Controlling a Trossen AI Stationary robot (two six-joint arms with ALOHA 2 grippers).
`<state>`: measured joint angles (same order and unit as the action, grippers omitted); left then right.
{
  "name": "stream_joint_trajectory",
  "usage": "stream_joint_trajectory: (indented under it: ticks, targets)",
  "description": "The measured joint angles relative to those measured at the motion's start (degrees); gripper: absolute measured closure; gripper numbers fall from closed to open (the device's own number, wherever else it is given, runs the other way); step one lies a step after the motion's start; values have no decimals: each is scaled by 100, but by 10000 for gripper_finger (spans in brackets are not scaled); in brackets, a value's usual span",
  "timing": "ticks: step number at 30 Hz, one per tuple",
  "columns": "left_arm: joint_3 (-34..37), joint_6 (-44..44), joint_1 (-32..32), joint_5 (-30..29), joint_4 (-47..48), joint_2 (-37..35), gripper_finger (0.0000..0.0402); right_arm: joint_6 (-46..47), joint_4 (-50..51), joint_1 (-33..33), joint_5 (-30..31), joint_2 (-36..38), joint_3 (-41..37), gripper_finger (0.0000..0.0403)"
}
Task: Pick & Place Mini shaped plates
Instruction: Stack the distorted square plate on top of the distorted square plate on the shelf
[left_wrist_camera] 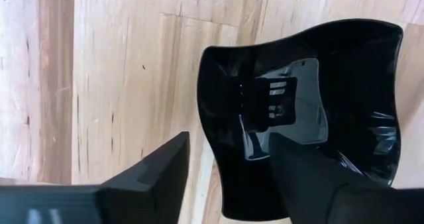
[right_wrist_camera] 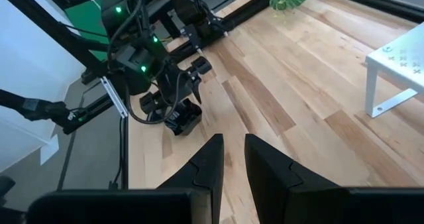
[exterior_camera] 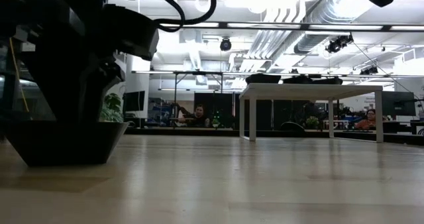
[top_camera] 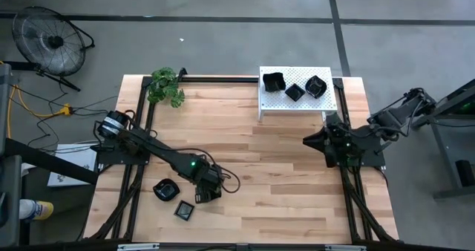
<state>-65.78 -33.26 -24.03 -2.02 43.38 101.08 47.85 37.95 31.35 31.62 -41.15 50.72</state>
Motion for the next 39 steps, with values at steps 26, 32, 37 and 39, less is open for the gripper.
stream_joint_trajectory:
  ticks: [26,32,37,39]
  targets:
    - [0,-153,1,-11,5,0,326,335,-1,413,260,-306,0,346]
    - [0,-155,2,-20,7,-2,368,378,-1,446,263,-306,0,346]
    - [-9,-153,1,-13,5,-9,397,379,-1,446,267,-306,0,346]
    - [-9,-147,1,-11,4,-9,397,379,-1,446,267,-306,0,346]
